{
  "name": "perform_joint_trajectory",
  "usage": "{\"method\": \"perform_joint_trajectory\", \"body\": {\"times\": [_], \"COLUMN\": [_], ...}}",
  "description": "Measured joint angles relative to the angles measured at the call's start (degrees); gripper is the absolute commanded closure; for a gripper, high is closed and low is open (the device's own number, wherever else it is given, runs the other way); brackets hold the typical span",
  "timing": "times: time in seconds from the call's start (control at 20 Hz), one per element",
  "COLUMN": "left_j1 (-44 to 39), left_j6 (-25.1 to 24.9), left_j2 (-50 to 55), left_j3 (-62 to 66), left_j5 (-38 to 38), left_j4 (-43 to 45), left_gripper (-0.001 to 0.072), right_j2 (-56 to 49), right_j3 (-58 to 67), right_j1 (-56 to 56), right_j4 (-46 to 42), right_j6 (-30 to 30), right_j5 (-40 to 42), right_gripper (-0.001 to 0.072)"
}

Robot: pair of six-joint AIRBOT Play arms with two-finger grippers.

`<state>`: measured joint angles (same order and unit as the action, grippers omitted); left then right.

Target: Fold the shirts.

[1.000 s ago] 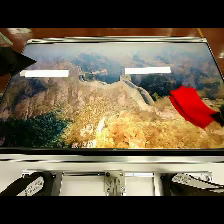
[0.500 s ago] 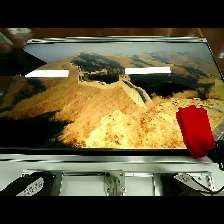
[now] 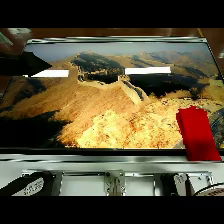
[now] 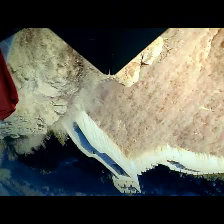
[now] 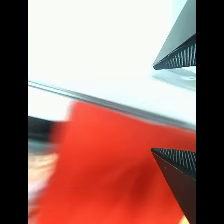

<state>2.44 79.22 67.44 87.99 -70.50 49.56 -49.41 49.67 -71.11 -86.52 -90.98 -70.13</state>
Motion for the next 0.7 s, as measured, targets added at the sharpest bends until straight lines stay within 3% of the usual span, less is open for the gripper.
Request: {"method": "perform_joint_trajectory", "body": {"times": [0.05,0.15,0.2,0.25,0.3,0.35,0.5,0.7], "left_j1": [-0.74,-3.85,-6.27,-9.07,-11.74,-14.43,-20.11,-22.64], "left_j6": [-1.05,-2.19,-1.86,-0.02,1.84,3.56,7.19,9.53], "left_j2": [1.01,3.72,5.46,7.23,8.9,10.69,14.62,16.85], "left_j3": [0.0,0.0,0.0,0.0,0.0,0.0,0.0,0.0], "left_j5": [0.02,0.02,0.0,-0.31,-0.9,-1.75,-3.89,-5.18], "left_j4": [1.31,7.19,11.85,16.96,21.73,26.18,33.51,35.32], "left_gripper": [0.0668,0.0668,0.0666,0.0609,0.0302,0.0109,0.0114,0.0113], "right_j2": [1.81,4.07,4.44,4.35,3.58,2.29,-3.45,-9.49], "right_j3": [2.78,7.28,8.76,9.81,10.62,11.13,12.07,12.44], "right_j1": [1.6,7.43,11.89,16.65,22.23,27.43,41.18,52.11], "right_j4": [0.39,3.43,5.11,6.34,7.17,7.5,7.65,7.58], "right_j6": [0.35,2.58,3.8,4.72,5.49,5.81,5.88,4.17], "right_j5": [2.38,6.73,7.91,8.2,7.45,5.57,-1.55,-6.29], "right_gripper": [0.0262,0.0257,0.0151,0.0069,0.007,0.007,0.007,0.007]}}
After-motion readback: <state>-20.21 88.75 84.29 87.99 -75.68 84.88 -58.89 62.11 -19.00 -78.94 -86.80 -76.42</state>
